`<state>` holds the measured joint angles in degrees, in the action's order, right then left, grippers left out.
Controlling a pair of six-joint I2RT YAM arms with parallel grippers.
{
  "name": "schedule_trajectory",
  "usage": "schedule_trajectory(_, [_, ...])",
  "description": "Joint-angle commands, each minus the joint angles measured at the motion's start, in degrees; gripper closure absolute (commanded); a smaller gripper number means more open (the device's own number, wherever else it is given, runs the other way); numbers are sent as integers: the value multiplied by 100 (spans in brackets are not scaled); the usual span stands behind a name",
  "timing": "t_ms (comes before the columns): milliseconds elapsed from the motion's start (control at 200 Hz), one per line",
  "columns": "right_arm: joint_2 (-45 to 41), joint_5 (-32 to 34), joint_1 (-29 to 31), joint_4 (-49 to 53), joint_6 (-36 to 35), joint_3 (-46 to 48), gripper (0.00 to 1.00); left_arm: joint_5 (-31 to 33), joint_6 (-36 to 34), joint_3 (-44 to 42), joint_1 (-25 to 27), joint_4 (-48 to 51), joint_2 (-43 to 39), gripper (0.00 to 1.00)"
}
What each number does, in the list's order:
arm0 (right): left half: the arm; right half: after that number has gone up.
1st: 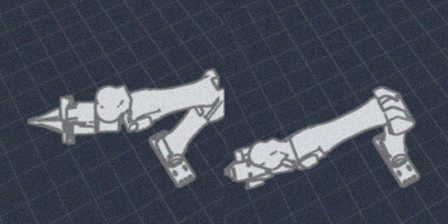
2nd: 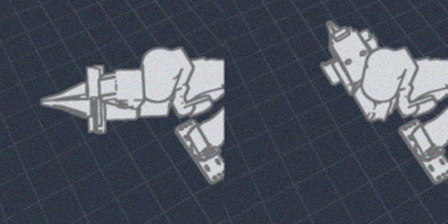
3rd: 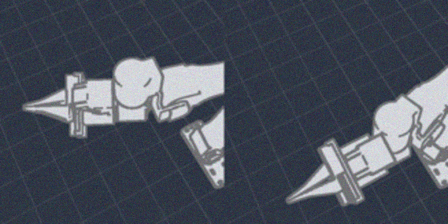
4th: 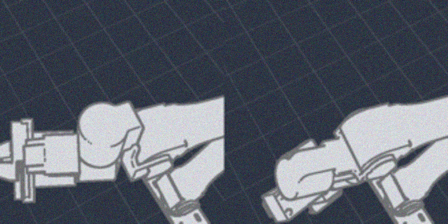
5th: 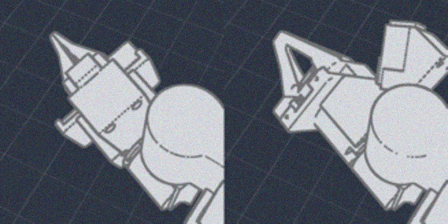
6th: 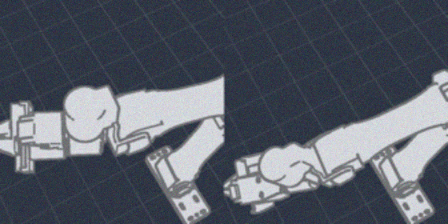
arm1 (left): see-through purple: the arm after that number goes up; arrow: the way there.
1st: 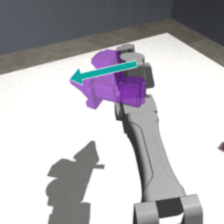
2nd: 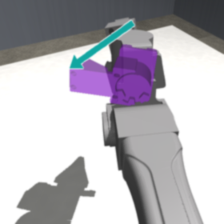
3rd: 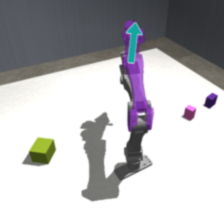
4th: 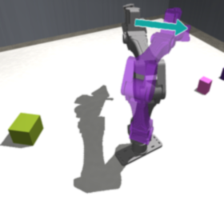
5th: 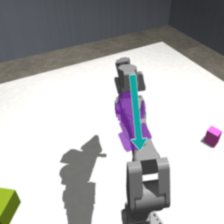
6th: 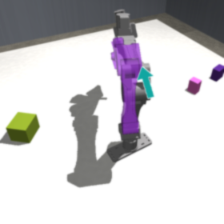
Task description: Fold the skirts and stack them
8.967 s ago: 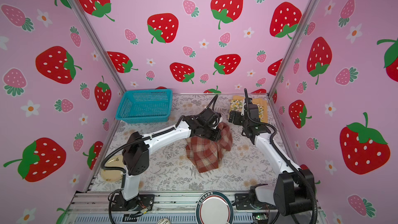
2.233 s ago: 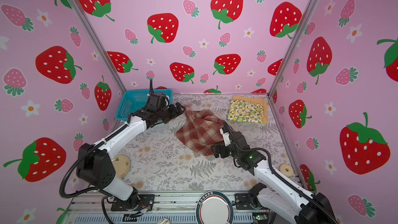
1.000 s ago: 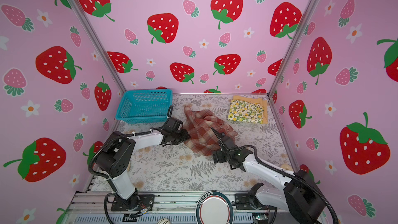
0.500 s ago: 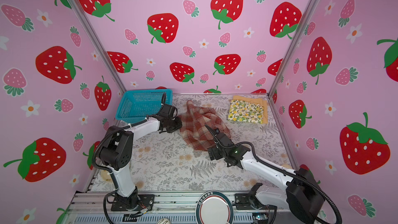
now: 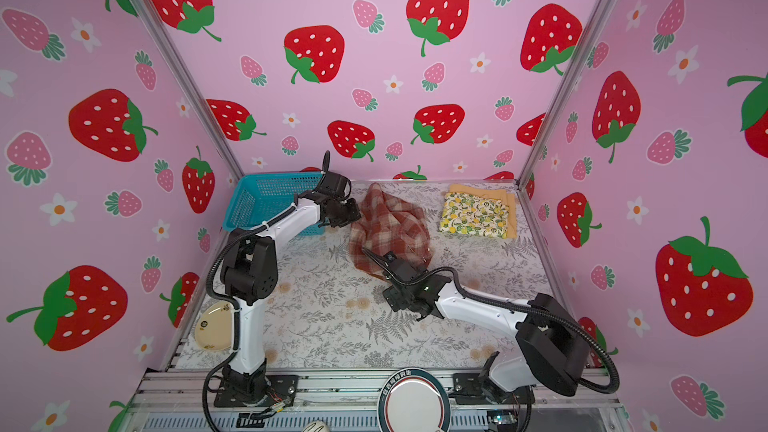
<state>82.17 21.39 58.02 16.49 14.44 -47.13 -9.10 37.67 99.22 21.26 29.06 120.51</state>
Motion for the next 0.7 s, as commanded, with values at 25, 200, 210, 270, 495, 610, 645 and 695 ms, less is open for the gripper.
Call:
schedule_trajectory(25, [220, 575, 25, 3, -185, -276, 1, 2, 97, -592, -20, 30, -928, 51])
schedule_trajectory(200, [540, 618, 34, -127, -273, -435, 6, -147, 290, -1512, -153, -324, -1851, 46])
schedule_trajectory(210, [566, 627, 36, -117, -274, -454, 6, -147, 293, -1551, -156, -336, -1890, 46])
schedule_trajectory(270, [746, 638, 34, -79, -292, -569, 9, -202, 328, -1772, -165, -408, -2114, 46])
schedule_trajectory(495, [1017, 593, 60, -104, -275, -685, 12, -300, 455, -2423, -218, -706, -2633, 45])
schedule_trajectory(610, [1207, 633, 60, -82, -275, -748, 12, -398, 504, -2630, -247, -836, -2725, 45])
schedule_trajectory(645, [1300, 663, 60, -70, -270, -777, 12, -408, 511, -2682, -253, -870, -2747, 45])
schedule_trajectory(695, [1417, 723, 61, -26, -228, -829, 12, -417, 522, -2740, -253, -889, -2778, 46])
